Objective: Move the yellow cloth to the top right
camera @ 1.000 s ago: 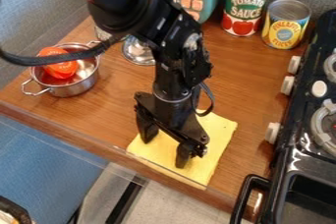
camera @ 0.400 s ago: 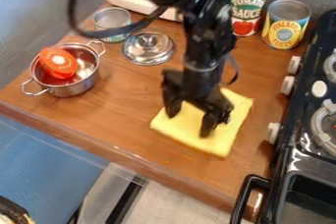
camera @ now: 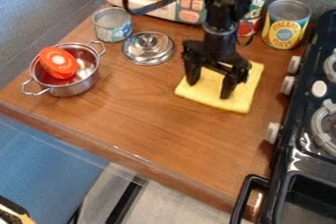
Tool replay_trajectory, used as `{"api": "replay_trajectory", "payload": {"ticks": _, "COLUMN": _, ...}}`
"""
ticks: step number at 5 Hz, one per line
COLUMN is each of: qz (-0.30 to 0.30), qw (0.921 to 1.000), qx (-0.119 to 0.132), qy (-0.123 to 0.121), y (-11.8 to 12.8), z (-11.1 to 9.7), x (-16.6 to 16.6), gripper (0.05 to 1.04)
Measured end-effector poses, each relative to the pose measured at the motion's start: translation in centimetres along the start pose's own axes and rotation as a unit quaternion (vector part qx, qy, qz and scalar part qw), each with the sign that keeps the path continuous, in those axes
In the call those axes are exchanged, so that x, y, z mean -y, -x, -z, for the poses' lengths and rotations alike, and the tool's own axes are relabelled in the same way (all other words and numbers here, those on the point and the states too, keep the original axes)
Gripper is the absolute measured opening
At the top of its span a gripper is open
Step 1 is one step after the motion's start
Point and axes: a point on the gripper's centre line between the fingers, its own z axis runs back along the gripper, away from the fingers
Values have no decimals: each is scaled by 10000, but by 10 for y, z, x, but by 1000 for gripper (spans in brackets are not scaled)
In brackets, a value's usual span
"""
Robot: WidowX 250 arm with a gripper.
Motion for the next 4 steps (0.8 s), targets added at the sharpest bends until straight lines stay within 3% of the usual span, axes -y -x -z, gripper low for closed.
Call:
{"api": "replay_trajectory", "payload": {"ticks": 2, "qz": -22, "qw": 9999, "qx": 59, "qy": -82, "y": -30, "z": 0, "x": -3, "gripper": 999}}
{"api": "replay_trajectory", "payload": {"ticks": 3, "qz": 24, "qw": 10000, "qx": 0, "qy": -41, "y": -33, "z": -5, "x": -2, "gripper": 999}}
{"api": "replay_trajectory", "payload": {"ticks": 4, "qz": 85, "qw": 9999, "qx": 18, "qy": 118, "y": -45, "z": -24, "x": 3, "gripper": 999}}
